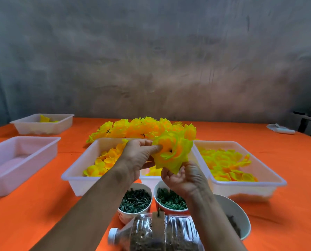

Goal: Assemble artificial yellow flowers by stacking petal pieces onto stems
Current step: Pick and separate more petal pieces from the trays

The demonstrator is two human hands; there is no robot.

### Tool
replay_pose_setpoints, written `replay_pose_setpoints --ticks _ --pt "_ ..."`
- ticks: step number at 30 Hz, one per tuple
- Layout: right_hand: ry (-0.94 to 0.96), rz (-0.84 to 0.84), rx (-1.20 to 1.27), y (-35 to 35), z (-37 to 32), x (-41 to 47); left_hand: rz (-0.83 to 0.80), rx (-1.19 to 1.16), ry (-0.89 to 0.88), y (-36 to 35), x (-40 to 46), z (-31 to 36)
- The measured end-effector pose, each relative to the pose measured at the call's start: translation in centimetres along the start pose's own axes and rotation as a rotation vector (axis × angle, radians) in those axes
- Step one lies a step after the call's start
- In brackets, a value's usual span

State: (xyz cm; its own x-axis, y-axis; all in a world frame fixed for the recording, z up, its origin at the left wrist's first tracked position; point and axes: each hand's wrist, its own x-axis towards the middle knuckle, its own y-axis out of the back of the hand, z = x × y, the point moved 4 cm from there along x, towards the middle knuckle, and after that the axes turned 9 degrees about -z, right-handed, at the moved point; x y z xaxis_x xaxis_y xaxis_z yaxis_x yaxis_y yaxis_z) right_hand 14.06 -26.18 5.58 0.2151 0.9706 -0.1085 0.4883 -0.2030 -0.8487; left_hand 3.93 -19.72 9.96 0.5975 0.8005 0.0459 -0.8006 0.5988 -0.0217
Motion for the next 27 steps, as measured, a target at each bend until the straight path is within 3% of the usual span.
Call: replay_pose_setpoints --ticks 5,16,23,27 --pt "0.020 -0.082 -0.117 0.3 -0.2 0.2 0.002 0.044 -0.034 0.8 0.3 0.5" --pt "0.378 -0.292 -1.035 0.1 -1.4 0.0 0.038 0.173 -0.036 1.9 1.1 1.0" --pt "0.450 -0.248 -1.060 0.2 -1.5 0.5 -0.071 0.114 0.205 2.5 0.7 -0.1" --pt "0.425 -0.269 -1.100 0.3 -0.9 0.7 -0.030 0.125 0.142 3.0 0.8 0.1"
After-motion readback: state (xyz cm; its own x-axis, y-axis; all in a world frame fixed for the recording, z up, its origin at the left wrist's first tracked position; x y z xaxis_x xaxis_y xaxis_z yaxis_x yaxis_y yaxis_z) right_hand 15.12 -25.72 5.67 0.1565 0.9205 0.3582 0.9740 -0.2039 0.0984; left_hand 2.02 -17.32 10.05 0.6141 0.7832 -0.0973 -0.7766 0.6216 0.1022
